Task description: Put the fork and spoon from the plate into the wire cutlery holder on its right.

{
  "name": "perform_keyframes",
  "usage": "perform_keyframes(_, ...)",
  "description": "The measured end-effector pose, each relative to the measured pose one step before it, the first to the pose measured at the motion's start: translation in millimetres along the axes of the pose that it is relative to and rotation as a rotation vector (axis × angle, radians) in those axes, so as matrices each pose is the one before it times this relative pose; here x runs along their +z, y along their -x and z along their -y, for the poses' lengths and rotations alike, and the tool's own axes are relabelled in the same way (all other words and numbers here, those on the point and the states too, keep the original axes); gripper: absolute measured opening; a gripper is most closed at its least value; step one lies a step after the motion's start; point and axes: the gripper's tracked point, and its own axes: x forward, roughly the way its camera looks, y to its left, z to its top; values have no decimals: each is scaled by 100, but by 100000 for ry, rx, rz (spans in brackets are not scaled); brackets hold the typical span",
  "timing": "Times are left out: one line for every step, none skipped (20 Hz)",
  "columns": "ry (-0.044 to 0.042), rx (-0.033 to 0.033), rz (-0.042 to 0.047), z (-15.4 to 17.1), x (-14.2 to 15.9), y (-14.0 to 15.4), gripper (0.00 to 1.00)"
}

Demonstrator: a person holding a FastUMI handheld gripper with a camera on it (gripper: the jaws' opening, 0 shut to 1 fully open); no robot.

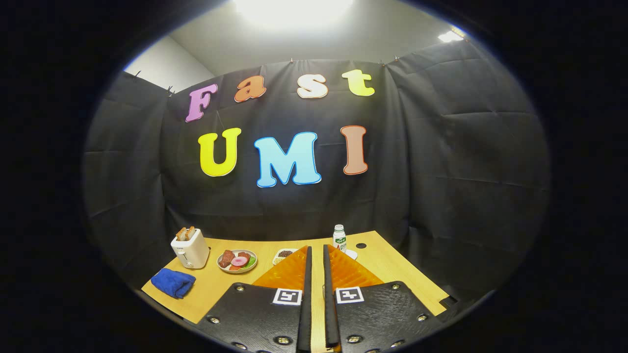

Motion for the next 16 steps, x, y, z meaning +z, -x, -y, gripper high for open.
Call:
perform_keyframes(86, -115, 49, -33, 111, -77, 11)
perform_keyframes(152, 467, 276, -123, -11, -111, 11)
perform_keyframes(347, 376, -344, -88, -90, -176, 13)
perform_keyframes(323, 570, -611, -139, -349, -153, 13)
perform_keyframes(180, 551, -295, -242, -148, -130, 13)
perform_keyframes(183, 911, -681, -299, -359, -277, 13)
perform_keyframes(371, 1483, -2180, -463, -875, -337, 13)
perform_keyframes(432, 1539, -3167, -404, -1452, -422, 13)
perform_keyframes(307, 1770, -3185, -451, -1337, -478, 13)
perform_keyframes(-15, 2117, -3663, -616, -1493, -465, 13)
perform_keyframes(128, 2150, -3614, -673, -1477, -446, 13)
perform_keyframes(412, 1741, -3959, -486, -1597, -468, 13)
perform_keyframes(918, 2161, -3846, -626, -1534, -480, 13)
perform_keyframes(1110, 1714, -3957, -488, -1541, -453, 13)
perform_keyframes(769, 1374, -4005, -308, -1532, -359, 13)
perform_keyframes(167, 1104, -3484, -243, -1380, -471, 13)
